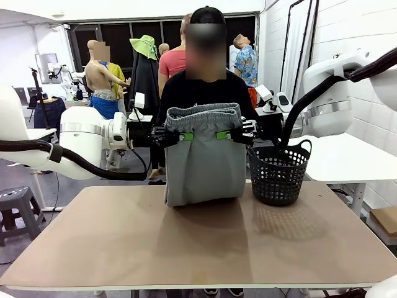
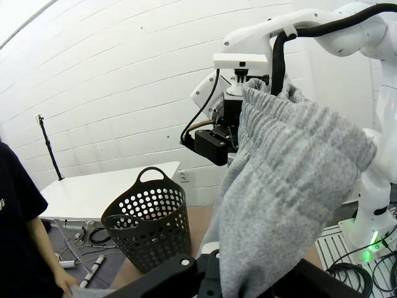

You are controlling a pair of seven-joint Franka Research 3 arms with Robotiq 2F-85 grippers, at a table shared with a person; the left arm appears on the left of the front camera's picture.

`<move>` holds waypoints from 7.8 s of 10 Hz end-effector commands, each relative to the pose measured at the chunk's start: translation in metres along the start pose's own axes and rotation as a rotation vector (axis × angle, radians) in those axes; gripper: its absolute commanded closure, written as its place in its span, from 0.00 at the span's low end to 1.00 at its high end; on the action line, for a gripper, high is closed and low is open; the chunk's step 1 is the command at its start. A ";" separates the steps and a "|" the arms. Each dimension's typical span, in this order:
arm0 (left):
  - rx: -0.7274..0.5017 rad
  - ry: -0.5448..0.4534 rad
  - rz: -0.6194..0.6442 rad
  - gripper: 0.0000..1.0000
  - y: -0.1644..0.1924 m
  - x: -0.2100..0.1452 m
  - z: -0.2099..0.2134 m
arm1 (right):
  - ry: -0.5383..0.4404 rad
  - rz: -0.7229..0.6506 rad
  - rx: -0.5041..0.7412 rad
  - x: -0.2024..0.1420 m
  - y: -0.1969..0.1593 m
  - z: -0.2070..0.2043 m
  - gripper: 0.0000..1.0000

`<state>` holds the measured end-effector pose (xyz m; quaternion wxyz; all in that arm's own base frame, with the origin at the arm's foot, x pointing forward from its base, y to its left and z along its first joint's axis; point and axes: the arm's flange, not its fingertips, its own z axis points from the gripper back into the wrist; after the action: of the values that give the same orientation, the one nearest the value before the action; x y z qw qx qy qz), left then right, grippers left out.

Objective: Fold the training pants.
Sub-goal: Release the ends of the Training pants and then grab the overlapped ends.

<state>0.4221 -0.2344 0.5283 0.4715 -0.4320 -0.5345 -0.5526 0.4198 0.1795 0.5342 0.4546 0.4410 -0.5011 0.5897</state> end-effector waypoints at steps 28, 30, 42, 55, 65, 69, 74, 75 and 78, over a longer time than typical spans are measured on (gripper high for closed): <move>0.009 0.003 0.012 1.00 -0.001 0.005 0.000 | -0.017 0.008 -0.006 0.001 0.002 0.000 1.00; 0.009 0.003 0.012 1.00 -0.001 0.005 0.000 | -0.017 0.008 -0.006 0.001 0.002 0.000 1.00; 0.009 0.003 0.012 1.00 -0.001 0.005 0.000 | -0.017 0.008 -0.006 0.001 0.002 0.000 1.00; 0.009 0.003 0.012 1.00 -0.001 0.005 0.000 | -0.017 0.008 -0.006 0.001 0.002 0.000 1.00; 0.009 0.003 0.012 1.00 -0.001 0.005 0.000 | -0.017 0.008 -0.006 0.001 0.002 0.000 1.00; 0.009 0.003 0.012 1.00 -0.001 0.005 0.000 | -0.017 0.008 -0.006 0.001 0.002 0.000 1.00; 0.009 0.003 0.012 1.00 -0.001 0.005 0.000 | -0.017 0.008 -0.006 0.001 0.002 0.000 1.00; 0.009 0.003 0.012 1.00 -0.001 0.005 0.000 | -0.017 0.008 -0.006 0.001 0.002 0.000 1.00; 0.009 0.003 0.012 1.00 -0.001 0.005 0.000 | -0.017 0.008 -0.006 0.001 0.002 0.000 1.00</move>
<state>0.4216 -0.2350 0.5282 0.4715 -0.4319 -0.5341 -0.5531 0.4199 0.1789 0.5346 0.4545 0.4409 -0.5018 0.5893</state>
